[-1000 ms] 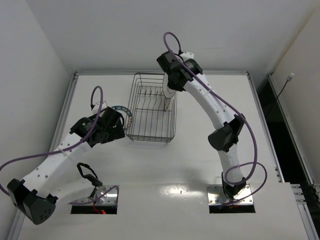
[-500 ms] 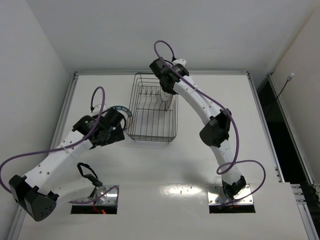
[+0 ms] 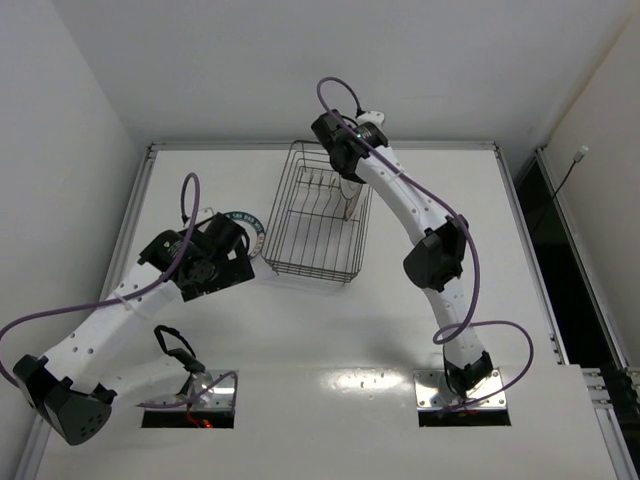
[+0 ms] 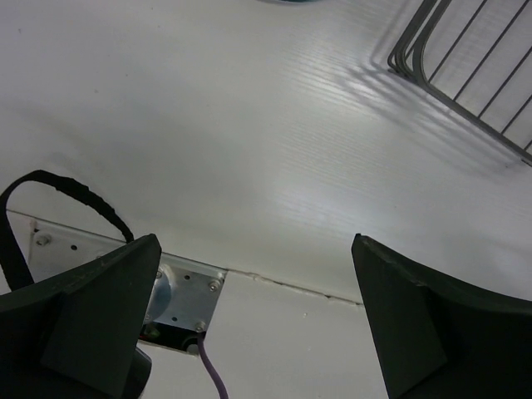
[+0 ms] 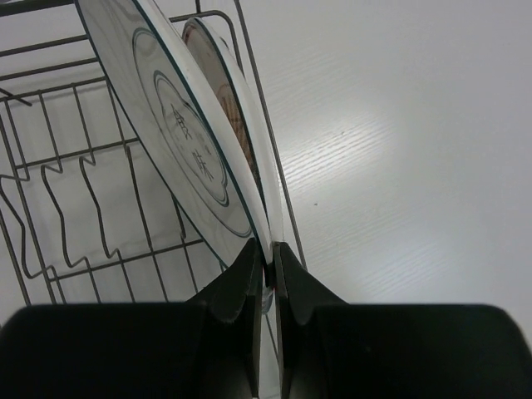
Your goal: Load the plates into the dish rack
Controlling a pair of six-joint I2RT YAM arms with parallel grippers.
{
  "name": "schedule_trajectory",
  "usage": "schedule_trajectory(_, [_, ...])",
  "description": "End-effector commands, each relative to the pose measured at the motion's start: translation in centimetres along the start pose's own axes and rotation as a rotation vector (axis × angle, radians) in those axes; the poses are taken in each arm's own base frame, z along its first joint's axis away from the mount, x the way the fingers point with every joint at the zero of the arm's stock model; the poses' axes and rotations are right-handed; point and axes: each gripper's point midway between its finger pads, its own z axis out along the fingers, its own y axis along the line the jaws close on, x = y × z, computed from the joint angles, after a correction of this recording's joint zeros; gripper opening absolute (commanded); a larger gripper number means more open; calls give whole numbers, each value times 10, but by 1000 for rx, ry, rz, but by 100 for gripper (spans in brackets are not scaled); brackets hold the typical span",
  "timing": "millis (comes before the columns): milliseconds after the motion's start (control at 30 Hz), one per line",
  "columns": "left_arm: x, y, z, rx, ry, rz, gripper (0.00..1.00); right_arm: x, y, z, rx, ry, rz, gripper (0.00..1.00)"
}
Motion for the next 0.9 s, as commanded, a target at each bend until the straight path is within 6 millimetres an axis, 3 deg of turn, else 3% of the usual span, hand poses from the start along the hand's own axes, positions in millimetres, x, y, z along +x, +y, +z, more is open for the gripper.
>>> schedule_trajectory(0, [2, -13, -11, 78, 19, -24, 100, -38, -40, -15, 94, -101, -24, 0])
schedule_trajectory(67, [2, -16, -16, 106, 26, -19, 100, -51, -28, -34, 27, -151, 28, 0])
schedule_trajectory(467, [13, -4, -34, 173, 39, 62, 100, -58, 27, -80, -120, -273, 148, 0])
schedule_trajectory(533, [16, -2, -34, 183, 44, 99, 100, -49, 33, -86, -115, -285, 150, 0])
schedule_trajectory(700, [6, -3, -45, 209, 10, 139, 100, -20, 33, -73, -68, -230, 126, 0])
schedule_trajectory(867, [-14, 4, -43, 142, -90, 86, 100, -17, 43, -104, -171, -215, 86, 0])
